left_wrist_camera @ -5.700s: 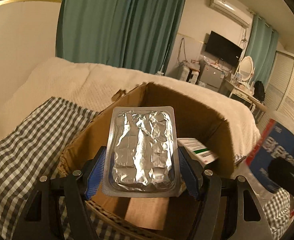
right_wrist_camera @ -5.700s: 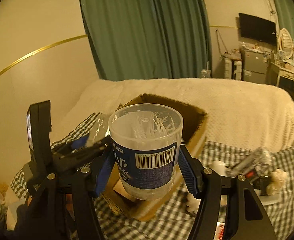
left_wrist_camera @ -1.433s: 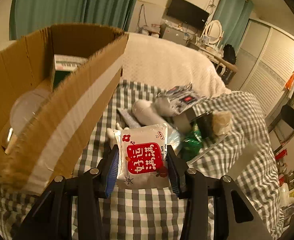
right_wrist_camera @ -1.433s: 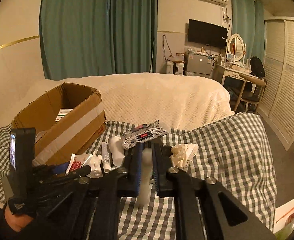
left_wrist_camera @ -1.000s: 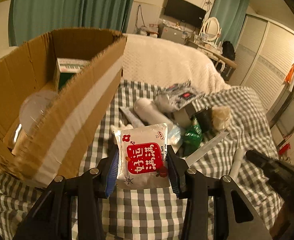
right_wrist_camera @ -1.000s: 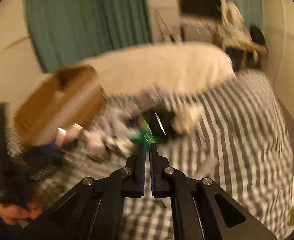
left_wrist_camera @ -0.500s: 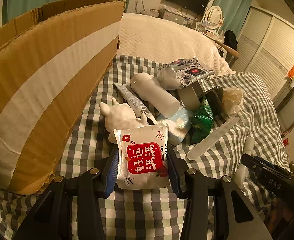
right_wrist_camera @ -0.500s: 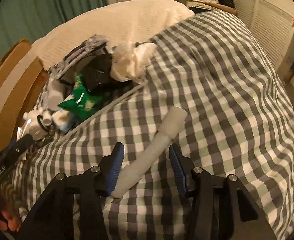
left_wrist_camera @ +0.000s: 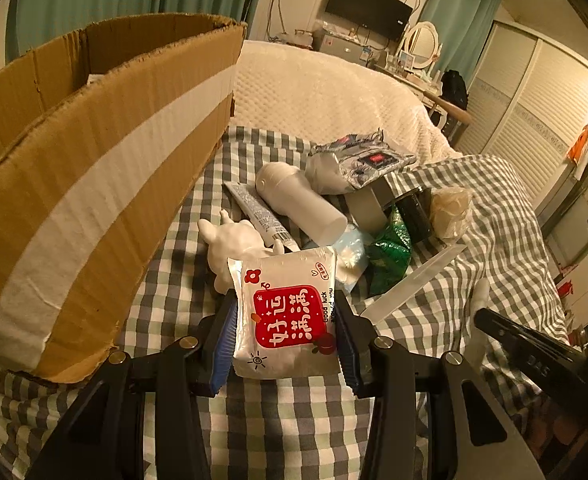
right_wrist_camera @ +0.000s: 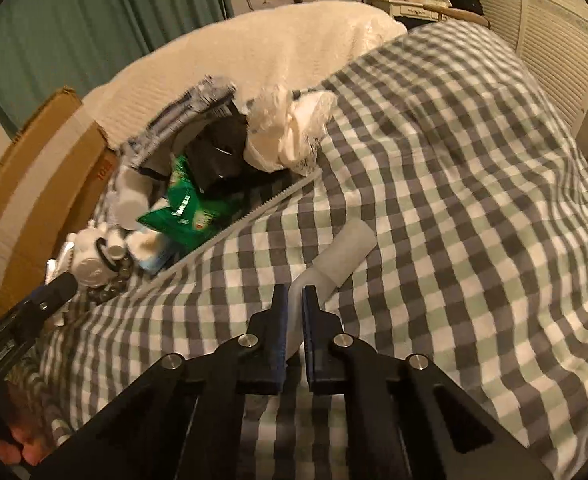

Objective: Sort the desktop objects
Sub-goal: 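Carry the sachet and comb into the cardboard box and release both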

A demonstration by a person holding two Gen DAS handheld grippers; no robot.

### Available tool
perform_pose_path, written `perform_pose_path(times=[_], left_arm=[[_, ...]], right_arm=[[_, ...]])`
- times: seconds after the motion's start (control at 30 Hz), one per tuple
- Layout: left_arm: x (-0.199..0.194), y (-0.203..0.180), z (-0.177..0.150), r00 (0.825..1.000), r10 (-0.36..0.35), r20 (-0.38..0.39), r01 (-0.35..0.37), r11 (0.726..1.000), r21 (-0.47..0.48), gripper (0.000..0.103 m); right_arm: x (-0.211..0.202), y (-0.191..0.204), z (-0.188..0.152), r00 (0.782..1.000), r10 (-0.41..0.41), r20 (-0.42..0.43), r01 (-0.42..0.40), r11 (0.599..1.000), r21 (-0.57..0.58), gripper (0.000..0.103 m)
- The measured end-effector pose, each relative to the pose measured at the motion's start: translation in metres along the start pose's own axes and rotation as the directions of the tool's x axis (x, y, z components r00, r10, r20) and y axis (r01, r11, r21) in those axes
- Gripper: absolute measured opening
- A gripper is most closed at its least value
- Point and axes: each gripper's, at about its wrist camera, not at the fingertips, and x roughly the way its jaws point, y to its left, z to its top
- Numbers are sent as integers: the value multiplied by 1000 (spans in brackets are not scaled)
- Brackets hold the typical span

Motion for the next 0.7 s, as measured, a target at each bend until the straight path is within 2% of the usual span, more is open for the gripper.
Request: perform_pose_path(times=[0.33,0.7], left_arm=[[-22,-7,7,998,-41,43,41,999,11,45],[-64,-11,25,989,-92,115,92,996,12,45]], right_arm=[[-55,16,-1,989,118,89,-118,993,-9,6],[-93,48,14,953,272,132,-272,962,-21,6]])
